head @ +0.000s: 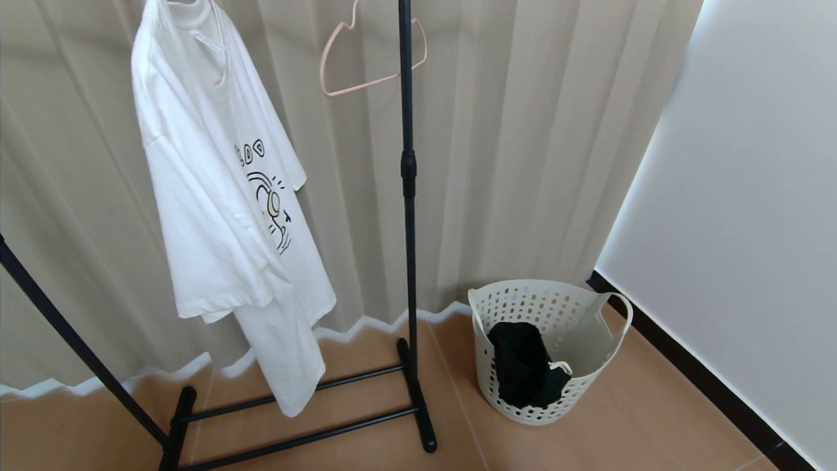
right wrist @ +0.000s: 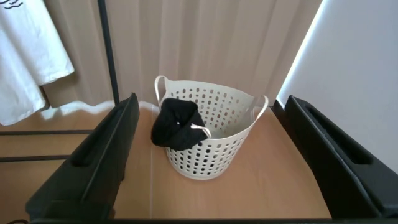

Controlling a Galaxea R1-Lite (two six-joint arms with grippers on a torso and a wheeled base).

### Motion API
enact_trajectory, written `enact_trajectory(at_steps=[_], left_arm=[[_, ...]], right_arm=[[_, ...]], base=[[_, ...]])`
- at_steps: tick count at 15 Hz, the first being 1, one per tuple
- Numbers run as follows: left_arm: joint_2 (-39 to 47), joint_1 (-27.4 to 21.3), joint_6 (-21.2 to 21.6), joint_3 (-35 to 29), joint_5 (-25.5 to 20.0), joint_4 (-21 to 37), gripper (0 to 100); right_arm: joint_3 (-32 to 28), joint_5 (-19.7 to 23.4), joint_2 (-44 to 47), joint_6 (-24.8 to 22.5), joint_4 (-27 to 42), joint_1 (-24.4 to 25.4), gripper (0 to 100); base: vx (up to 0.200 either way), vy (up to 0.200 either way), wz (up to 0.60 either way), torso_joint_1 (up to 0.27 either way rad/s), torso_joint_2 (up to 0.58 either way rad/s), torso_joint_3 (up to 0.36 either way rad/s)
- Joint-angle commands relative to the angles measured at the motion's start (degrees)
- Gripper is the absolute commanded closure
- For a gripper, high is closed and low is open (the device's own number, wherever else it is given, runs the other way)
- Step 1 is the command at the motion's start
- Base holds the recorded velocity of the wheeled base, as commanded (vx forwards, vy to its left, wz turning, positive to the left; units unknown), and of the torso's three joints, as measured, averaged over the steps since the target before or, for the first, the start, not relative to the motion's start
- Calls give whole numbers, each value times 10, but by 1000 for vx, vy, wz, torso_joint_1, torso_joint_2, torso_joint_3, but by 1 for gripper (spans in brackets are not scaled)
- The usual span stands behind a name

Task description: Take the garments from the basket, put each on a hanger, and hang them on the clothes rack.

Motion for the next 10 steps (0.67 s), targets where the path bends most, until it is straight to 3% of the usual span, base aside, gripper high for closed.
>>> enact_trajectory(at_steps=[1, 7, 10], left_arm=[[1, 0, 0, 0, 0, 0, 0], [1, 0, -1, 0, 1, -1, 0], [1, 0, -1, 0, 2, -1, 0]], right_arm=[[0, 0, 0, 0, 0, 0, 0], [0, 0, 0, 0, 0, 0, 0], [0, 0, 0, 0, 0, 0, 0]], base=[[200, -200, 0, 2, 2, 2], [200, 0, 0, 0, 3, 6], [0, 0, 0, 0, 0, 0]])
